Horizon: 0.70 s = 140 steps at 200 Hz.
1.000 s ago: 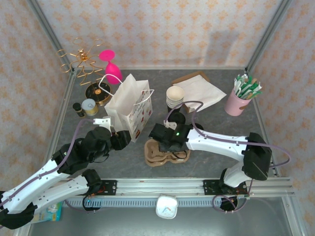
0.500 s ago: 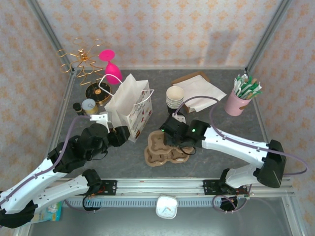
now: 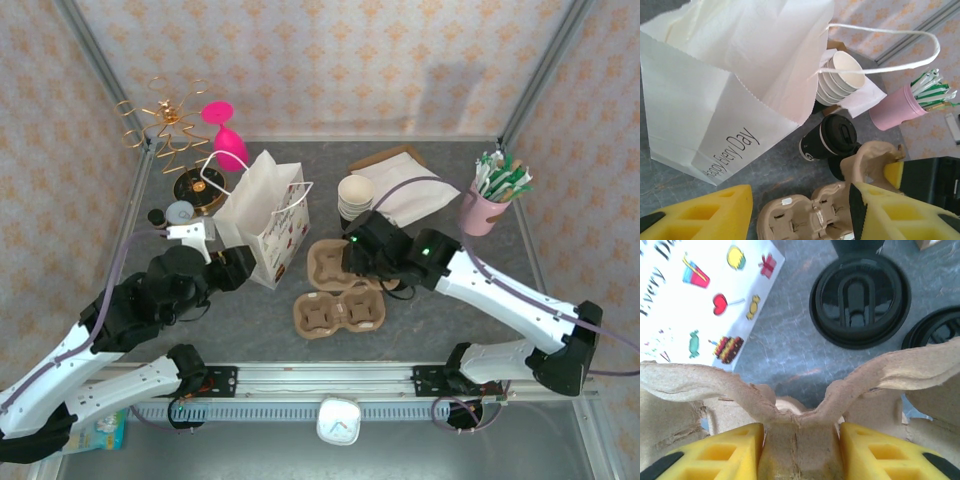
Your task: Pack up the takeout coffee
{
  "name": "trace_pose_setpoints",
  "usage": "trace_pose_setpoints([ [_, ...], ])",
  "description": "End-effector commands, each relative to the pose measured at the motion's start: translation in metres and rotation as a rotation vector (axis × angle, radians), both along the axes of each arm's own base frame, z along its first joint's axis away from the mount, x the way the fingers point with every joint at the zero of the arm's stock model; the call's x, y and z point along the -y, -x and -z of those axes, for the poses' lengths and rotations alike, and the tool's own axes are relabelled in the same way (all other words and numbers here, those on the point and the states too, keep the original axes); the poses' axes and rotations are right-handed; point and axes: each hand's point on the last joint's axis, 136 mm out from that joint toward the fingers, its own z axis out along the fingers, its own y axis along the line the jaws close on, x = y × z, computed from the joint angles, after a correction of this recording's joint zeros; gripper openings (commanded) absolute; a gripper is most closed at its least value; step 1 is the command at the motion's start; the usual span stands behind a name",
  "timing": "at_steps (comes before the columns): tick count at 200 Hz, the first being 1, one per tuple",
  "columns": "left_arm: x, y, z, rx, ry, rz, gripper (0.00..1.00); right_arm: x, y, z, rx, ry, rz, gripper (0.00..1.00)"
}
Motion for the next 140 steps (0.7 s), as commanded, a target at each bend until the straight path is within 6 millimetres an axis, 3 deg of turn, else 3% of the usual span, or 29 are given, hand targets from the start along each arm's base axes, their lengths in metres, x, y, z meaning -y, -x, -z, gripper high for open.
trace_pose_setpoints([
  [1,-0.015,-0.003,-0.01,0.018,-0.026,-0.066,0.56,0.012,-0.008,-0.031,0.059,-0.02,-0.009,0.43],
  [47,-0.038,-0.011,-0.031,0.052,0.02,-0.232,0.61,0.026,-0.035,-0.081,0.153,-0.051,-0.003,0.42],
  [68,-0.042,-0.016,-0.036,0.05,0.061,-0.303,0.64,0.022,-0.047,-0.108,0.208,-0.054,-0.028,0.42],
  [111,-0.043,-0.027,-0.022,0.001,0.142,-0.404,0.67,0.009,-0.071,-0.148,0.294,-0.033,-0.075,0.42],
  [140,-0.04,-0.04,-0.006,-0.045,0.164,-0.445,0.67,-0.006,-0.086,-0.163,0.325,-0.037,-0.117,0.41],
])
